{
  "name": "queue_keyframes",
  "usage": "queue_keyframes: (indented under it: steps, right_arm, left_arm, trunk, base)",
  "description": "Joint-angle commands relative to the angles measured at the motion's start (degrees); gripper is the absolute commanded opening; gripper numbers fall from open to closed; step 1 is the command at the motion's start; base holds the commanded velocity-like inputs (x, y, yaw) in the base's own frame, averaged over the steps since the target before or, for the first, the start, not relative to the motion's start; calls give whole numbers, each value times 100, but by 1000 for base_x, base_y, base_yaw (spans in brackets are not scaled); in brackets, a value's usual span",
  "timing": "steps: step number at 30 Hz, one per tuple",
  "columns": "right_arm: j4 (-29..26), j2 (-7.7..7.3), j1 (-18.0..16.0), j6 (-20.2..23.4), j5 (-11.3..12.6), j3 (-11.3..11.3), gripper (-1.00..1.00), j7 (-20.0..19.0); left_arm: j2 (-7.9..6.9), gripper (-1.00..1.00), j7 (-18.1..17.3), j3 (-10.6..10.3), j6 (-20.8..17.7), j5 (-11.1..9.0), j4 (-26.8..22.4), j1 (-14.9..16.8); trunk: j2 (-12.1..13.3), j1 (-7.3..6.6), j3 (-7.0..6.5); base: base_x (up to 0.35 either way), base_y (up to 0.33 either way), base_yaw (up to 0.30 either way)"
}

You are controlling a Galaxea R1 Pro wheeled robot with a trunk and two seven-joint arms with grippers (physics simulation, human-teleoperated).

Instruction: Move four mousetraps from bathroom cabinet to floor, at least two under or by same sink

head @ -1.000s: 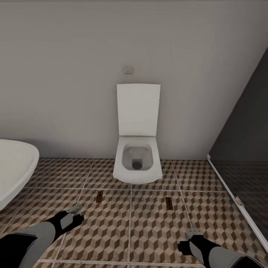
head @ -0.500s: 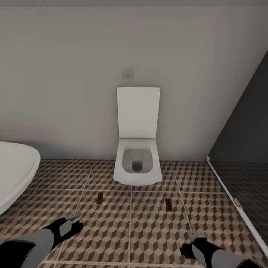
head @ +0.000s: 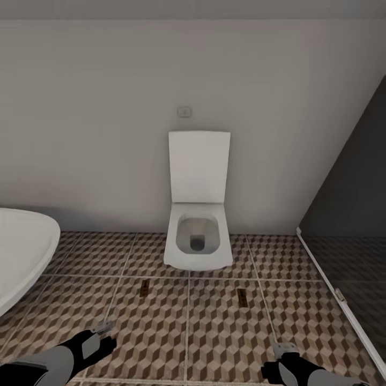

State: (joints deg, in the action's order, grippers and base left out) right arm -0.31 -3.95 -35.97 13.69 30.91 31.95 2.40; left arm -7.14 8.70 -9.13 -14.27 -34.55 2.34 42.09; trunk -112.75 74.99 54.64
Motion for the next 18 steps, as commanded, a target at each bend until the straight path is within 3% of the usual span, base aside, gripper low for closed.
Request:
queue_keyframes:
  steps: [1,18]
  right_arm:
    - [-4,0,4,23,53,48,100,16]
    - [-4,-1,138,12,47,56,100,46]
  left_arm:
    - [3,100,10,-48,-17,-55,4,-24]
    - [18,100,6,-46,150,-60,3,-233]
  trunk:
    - [40,-23,-14]
    - [721,-397,-320]
  base:
    - [0,0,0]
    - [0,0,0]
